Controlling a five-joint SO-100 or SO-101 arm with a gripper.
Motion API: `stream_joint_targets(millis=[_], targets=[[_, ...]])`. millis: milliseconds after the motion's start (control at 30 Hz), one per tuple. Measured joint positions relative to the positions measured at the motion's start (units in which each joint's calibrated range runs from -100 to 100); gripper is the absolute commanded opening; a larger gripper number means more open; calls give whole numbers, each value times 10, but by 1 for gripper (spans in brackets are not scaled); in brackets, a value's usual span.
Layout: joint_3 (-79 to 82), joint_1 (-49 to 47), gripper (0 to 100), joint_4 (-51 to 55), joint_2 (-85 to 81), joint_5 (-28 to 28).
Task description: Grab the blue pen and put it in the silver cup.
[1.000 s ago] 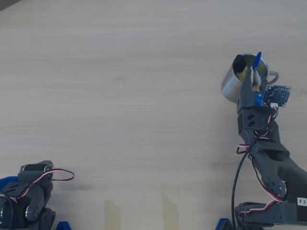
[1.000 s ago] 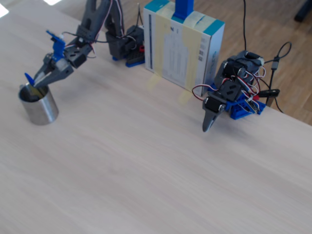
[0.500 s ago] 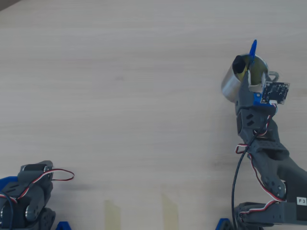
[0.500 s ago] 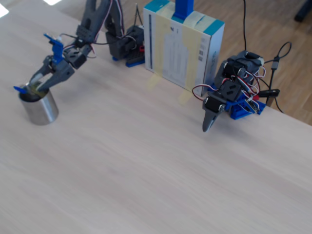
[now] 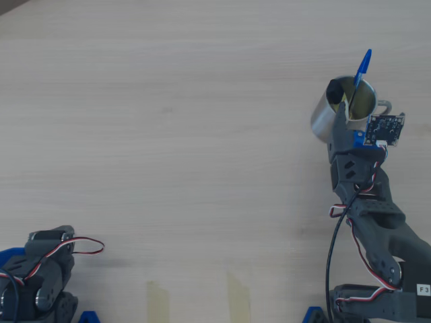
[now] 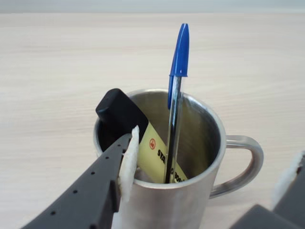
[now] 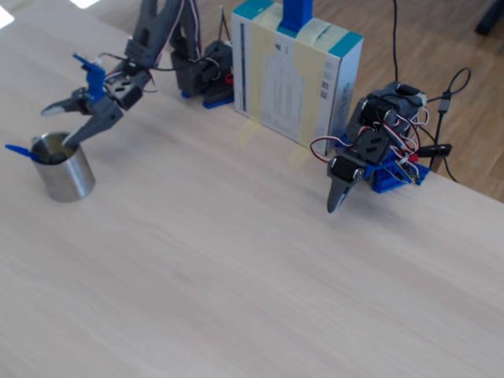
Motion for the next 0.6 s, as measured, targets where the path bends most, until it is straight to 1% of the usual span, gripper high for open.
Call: stream_joint_targets(millis=[267, 600], targets=[[59, -5, 42, 0, -63, 0], [190, -16, 43, 0, -220, 0]])
